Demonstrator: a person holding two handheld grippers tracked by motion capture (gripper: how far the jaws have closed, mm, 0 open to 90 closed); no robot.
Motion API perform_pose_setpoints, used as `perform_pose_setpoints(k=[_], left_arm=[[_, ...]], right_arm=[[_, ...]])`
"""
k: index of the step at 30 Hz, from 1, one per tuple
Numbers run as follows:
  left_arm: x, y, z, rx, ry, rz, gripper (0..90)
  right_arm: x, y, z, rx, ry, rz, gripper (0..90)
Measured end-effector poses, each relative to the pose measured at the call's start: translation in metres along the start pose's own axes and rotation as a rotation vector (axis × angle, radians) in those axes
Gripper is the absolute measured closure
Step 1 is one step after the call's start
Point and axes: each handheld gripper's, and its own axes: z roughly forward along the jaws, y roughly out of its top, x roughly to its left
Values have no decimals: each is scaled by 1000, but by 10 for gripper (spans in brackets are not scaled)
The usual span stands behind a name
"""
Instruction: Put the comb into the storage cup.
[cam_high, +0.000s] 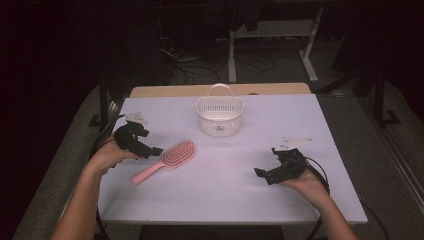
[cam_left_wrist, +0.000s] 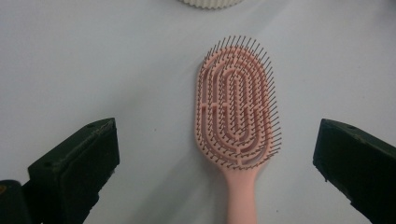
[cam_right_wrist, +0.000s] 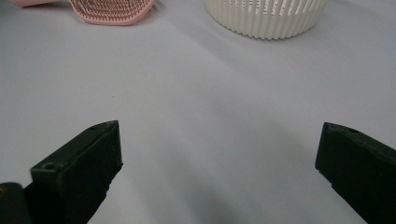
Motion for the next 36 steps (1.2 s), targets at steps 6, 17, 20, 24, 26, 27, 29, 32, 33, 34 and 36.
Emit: perform_pose_setpoints(k=[6, 17, 20, 24, 26, 27, 29, 32, 33, 34, 36], left_arm=[[0, -1, 2, 33, -2, 2, 21], [-3, -3, 9, 89, -9, 2, 22], [-4, -3, 11, 109, -10, 6, 22], [-5, -4, 14, 139, -14, 11, 22], [-6, -5, 16, 148, -14, 10, 23], [-6, -5, 16, 154, -13, 11, 23], [-6, -6, 17, 164, -12, 12, 27], [-6, -6, 19, 176, -12, 16, 38], [-7, -7, 19, 182, -11, 16, 39], [-7, -7, 20, 187, -10, 16, 40], [-7, -7, 21, 195, -11, 16, 43]], right_arm=[[0, 0, 0, 0, 0, 0, 1], [0, 0, 0, -2, -2, 1, 1], [0, 0, -1, -2, -2, 1, 1], [0, 0, -1, -2, -1, 1, 1], [0, 0, 0, -2, -1, 1, 1], [0, 0, -1, -2, -2, 1, 1], [0, 0, -1, -2, -2, 2, 1], [0, 0, -1, -2, -2, 1, 1], [0, 0, -1, -2, -2, 1, 1], [0, 0, -1, -3, -2, 1, 1], [0, 0, -1, -3, -2, 1, 1]])
